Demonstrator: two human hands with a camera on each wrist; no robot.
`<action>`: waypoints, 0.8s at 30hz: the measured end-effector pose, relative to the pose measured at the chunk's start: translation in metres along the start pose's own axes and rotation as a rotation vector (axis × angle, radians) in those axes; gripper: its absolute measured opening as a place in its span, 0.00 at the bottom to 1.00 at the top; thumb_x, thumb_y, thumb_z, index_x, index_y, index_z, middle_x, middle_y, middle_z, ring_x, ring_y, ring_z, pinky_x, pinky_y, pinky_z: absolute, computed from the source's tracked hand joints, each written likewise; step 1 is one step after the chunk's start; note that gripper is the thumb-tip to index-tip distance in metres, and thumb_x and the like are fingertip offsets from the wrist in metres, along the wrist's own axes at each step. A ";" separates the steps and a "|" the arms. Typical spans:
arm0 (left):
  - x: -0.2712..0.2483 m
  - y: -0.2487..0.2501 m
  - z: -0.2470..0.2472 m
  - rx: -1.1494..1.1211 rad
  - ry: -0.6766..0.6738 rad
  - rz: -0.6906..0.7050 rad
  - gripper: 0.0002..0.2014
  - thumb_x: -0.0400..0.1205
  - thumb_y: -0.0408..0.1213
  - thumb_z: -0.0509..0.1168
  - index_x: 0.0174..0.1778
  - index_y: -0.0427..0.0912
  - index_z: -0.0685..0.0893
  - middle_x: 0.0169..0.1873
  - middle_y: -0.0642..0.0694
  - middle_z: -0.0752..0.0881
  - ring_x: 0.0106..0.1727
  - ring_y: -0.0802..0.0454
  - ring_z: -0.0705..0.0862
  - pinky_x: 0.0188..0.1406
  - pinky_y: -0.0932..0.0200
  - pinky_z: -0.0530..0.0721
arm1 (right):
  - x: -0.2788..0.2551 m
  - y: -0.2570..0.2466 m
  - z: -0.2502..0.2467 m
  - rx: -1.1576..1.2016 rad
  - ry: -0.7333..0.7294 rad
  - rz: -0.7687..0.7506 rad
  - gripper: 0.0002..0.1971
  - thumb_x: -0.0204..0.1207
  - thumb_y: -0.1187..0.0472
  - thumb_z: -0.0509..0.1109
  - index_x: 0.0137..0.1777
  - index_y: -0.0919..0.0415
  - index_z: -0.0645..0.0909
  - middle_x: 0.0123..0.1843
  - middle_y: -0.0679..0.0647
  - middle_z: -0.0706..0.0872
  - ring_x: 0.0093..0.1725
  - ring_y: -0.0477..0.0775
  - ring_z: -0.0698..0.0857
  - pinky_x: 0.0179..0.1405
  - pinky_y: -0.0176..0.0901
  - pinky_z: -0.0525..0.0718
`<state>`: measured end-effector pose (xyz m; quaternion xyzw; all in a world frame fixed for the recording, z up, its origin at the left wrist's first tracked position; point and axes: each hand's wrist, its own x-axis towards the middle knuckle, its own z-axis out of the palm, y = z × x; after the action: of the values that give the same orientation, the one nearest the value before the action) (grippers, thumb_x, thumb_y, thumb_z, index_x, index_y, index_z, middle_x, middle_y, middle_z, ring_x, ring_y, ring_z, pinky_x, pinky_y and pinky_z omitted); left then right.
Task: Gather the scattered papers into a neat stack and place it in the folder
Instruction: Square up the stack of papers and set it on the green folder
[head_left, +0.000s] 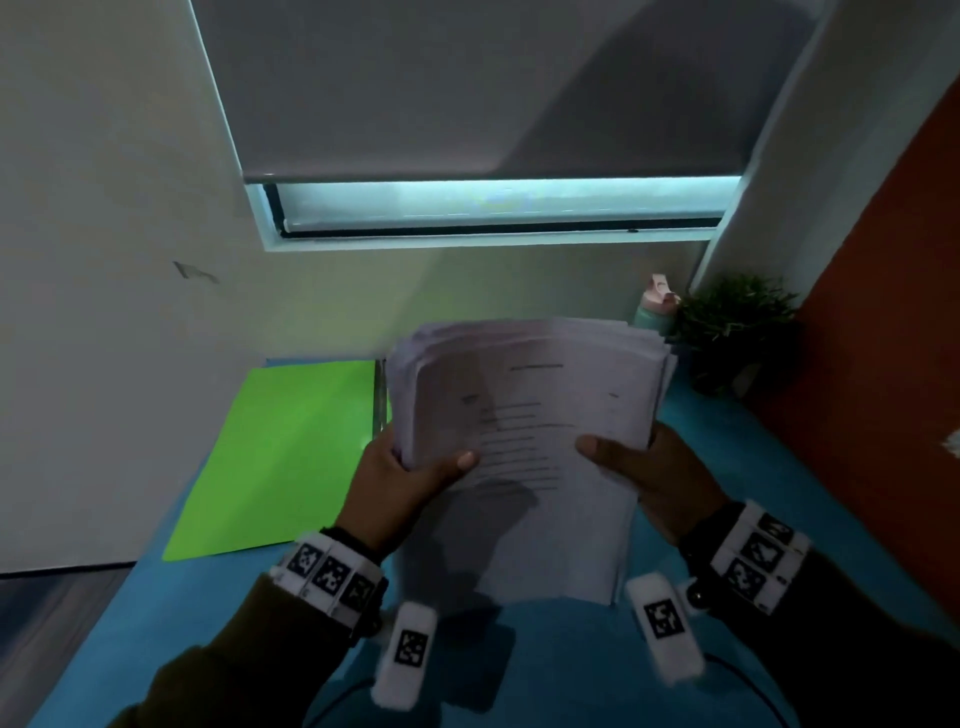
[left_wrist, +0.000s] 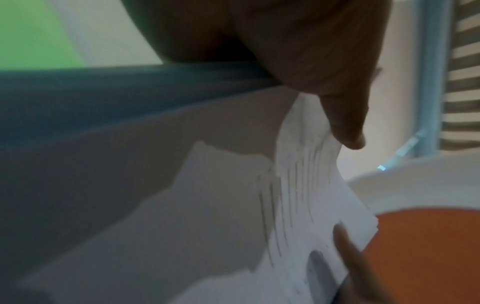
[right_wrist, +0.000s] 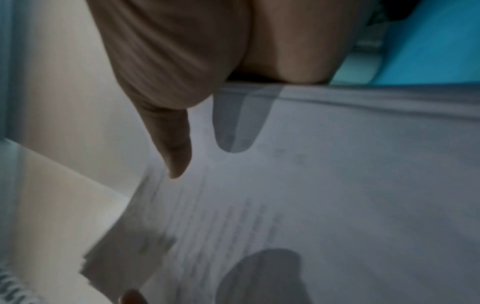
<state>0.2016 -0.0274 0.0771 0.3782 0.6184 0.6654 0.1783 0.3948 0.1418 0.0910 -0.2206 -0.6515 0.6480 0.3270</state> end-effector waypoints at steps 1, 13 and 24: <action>-0.001 -0.002 0.003 -0.019 0.010 -0.016 0.21 0.56 0.53 0.82 0.41 0.46 0.93 0.40 0.48 0.95 0.43 0.50 0.92 0.43 0.50 0.92 | 0.000 0.002 0.001 -0.010 0.019 0.011 0.42 0.41 0.36 0.87 0.57 0.55 0.87 0.56 0.56 0.91 0.57 0.58 0.89 0.63 0.62 0.84; 0.008 -0.002 -0.002 -0.184 -0.034 -0.057 0.19 0.55 0.44 0.83 0.41 0.46 0.95 0.42 0.42 0.94 0.43 0.46 0.91 0.45 0.49 0.89 | 0.000 -0.026 -0.006 -0.039 0.137 -0.207 0.35 0.57 0.51 0.83 0.66 0.56 0.80 0.56 0.45 0.90 0.58 0.47 0.87 0.54 0.35 0.85; 0.011 -0.002 0.002 -0.303 -0.118 -0.181 0.15 0.57 0.40 0.78 0.39 0.42 0.95 0.39 0.41 0.93 0.39 0.46 0.90 0.45 0.50 0.88 | -0.008 -0.128 0.056 -1.221 -0.069 -0.864 0.47 0.72 0.38 0.66 0.83 0.67 0.57 0.84 0.56 0.60 0.83 0.53 0.60 0.83 0.43 0.54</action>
<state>0.1957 -0.0181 0.0777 0.3281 0.5312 0.7088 0.3284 0.3781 0.0887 0.2191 -0.0668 -0.9338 -0.0087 0.3513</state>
